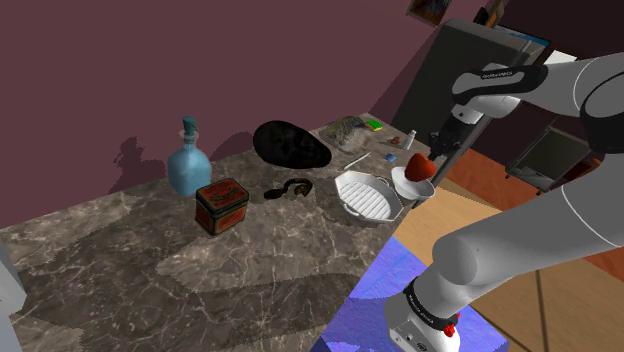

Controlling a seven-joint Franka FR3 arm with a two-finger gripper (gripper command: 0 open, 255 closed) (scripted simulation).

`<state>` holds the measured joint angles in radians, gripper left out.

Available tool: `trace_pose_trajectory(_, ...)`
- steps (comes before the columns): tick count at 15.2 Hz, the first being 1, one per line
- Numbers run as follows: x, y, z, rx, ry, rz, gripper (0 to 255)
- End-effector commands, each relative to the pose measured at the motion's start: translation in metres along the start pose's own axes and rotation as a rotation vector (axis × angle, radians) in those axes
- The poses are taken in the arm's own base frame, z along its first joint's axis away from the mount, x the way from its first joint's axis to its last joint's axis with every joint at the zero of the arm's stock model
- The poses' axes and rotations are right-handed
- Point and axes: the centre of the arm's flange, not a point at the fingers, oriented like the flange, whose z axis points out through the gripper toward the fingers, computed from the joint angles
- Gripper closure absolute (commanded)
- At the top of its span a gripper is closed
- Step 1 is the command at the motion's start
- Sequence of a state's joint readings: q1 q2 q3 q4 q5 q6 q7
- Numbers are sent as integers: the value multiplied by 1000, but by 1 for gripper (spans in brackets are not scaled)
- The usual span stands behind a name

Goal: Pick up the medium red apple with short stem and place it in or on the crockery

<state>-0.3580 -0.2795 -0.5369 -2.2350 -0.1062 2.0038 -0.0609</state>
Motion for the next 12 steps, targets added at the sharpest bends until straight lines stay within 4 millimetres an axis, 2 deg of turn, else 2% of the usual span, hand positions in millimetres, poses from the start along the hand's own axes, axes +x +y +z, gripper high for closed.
trace_pose_trajectory(1,0,0,1,0,1,0,255)
trace_pose_trajectory(5,0,0,1,0,1,0,255)
trace_pose_trajectory(6,0,0,1,0,1,0,0)
trace_pose_trajectory(11,0,0,1,0,1,0,0)
trace_pose_trajectory(12,0,0,-12,0,1,0,0)
